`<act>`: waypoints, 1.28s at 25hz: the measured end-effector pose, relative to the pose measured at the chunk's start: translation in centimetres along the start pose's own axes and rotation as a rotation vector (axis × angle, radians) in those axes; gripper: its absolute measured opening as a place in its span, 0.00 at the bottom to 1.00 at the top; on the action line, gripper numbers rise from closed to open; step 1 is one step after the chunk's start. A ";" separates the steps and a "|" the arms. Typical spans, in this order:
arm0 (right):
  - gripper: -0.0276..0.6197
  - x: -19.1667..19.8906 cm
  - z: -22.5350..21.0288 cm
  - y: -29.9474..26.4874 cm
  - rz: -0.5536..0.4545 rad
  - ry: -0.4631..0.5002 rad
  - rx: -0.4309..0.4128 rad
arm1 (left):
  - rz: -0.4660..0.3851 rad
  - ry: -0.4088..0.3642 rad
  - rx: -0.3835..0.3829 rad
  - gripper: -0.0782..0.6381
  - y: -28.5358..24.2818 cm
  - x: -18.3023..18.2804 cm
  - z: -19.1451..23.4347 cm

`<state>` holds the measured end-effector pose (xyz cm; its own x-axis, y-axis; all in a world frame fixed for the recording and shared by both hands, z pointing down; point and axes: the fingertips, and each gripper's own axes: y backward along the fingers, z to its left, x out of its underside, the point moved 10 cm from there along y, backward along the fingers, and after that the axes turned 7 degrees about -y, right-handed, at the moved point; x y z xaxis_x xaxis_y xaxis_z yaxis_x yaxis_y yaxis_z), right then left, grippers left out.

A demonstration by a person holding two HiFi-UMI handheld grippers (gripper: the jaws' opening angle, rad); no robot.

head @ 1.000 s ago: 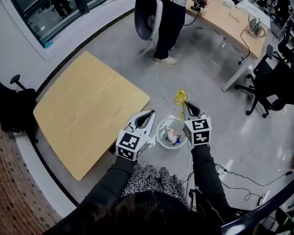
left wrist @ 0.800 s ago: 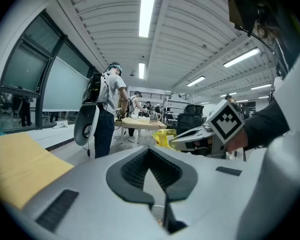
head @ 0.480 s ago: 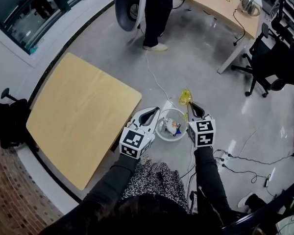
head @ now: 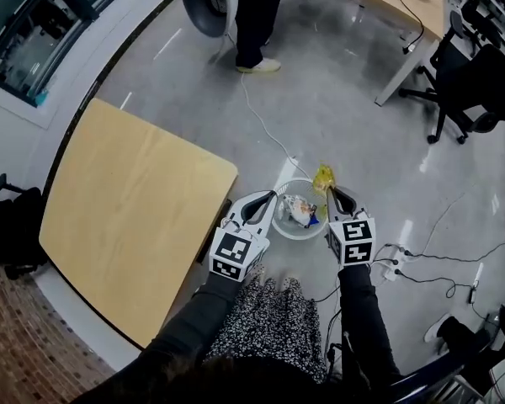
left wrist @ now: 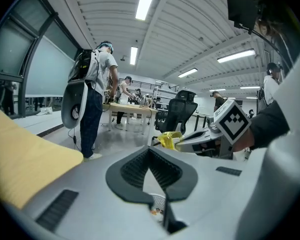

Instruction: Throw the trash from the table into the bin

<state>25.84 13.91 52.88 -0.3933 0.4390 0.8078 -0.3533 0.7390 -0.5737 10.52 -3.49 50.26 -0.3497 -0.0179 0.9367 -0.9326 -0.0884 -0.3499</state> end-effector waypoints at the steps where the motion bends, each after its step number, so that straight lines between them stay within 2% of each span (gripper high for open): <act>1: 0.06 0.8 0.0 -0.2 0.007 -0.013 0.006 | 0.009 0.006 0.010 0.09 -0.1 0.7 0.1; 8: 0.06 5.4 -0.9 -1.9 0.038 -0.080 0.026 | 0.062 0.026 0.048 0.09 -1.9 4.7 0.0; 15: 0.06 9.6 -1.8 -4.1 0.064 -0.135 0.027 | 0.099 -0.020 0.107 0.09 -5.1 8.1 -0.8; 23: 0.06 12.6 -2.5 -7.6 0.076 -0.133 0.022 | 0.112 -0.034 0.108 0.09 -8.8 11.9 0.0; 28: 0.06 15.6 -3.2 -9.0 0.113 -0.139 0.037 | 0.137 0.021 0.070 0.09 -9.6 14.8 -0.1; 32: 0.06 18.0 -3.4 -9.9 0.142 -0.165 0.049 | 0.165 0.012 0.094 0.09 -9.6 16.8 -0.6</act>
<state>25.09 16.22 73.59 -0.5741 0.4445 0.6876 -0.3240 0.6479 -0.6894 13.54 -2.38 69.34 -0.4988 -0.0275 0.8663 -0.8504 -0.1775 -0.4953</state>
